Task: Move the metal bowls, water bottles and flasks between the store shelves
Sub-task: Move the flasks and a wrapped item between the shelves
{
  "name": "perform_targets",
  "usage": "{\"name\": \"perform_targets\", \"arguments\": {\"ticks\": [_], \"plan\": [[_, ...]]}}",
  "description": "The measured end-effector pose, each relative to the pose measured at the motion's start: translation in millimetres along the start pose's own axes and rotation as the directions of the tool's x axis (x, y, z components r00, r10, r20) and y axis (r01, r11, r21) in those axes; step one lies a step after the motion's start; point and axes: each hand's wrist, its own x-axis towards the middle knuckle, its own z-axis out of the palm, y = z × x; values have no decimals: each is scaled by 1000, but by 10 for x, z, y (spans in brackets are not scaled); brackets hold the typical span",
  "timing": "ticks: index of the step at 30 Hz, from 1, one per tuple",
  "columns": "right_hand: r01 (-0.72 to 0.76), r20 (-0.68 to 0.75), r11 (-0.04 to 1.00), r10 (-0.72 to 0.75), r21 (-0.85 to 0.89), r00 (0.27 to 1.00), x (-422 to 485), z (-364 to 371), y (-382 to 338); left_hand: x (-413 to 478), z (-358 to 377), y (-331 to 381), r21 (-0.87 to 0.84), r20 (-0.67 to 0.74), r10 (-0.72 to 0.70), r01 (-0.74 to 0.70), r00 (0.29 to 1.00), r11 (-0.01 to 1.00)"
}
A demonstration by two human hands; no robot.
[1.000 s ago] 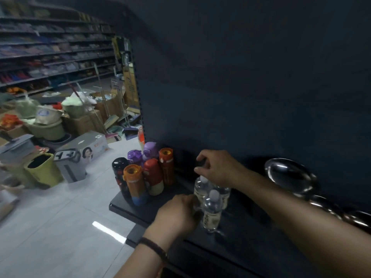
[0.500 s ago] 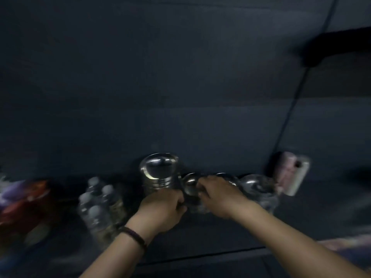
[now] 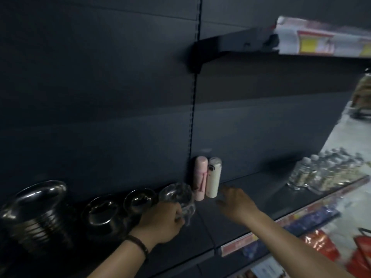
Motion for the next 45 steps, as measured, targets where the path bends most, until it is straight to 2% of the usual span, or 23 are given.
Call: {"name": "perform_targets", "arguments": {"ticks": [9,19,23,26,29,32,37,45], "plan": [[36,-33,999,-35,39,999,1156,-162,425,628,262,639,-29,-71,8,-10,997,1000],[52,15,997,-53,58,998,1883,7,461,668,263,523,18,-67,-123,124,990,992],[98,-66,984,-89,147,994,1857,129,540,705,293,550,-4,-74,-137,137,988,991],[181,-114,955,-158,236,981,1784,178,571,694,341,621,44,-88,-90,94,992,995],[178,-154,927,-133,331,979,1670,171,580,691,391,602,16,-52,-106,107,993,994],[185,-189,931,-130,316,973,1515,136,586,651,386,520,-9,-37,-141,141,989,990],[302,-267,915,-231,267,936,1247,-101,459,468,248,310,49,-88,-132,136,987,989],[530,-217,791,-484,307,848,583,-222,-569,-149,-150,-226,54,-125,-171,179,977,982]]}}
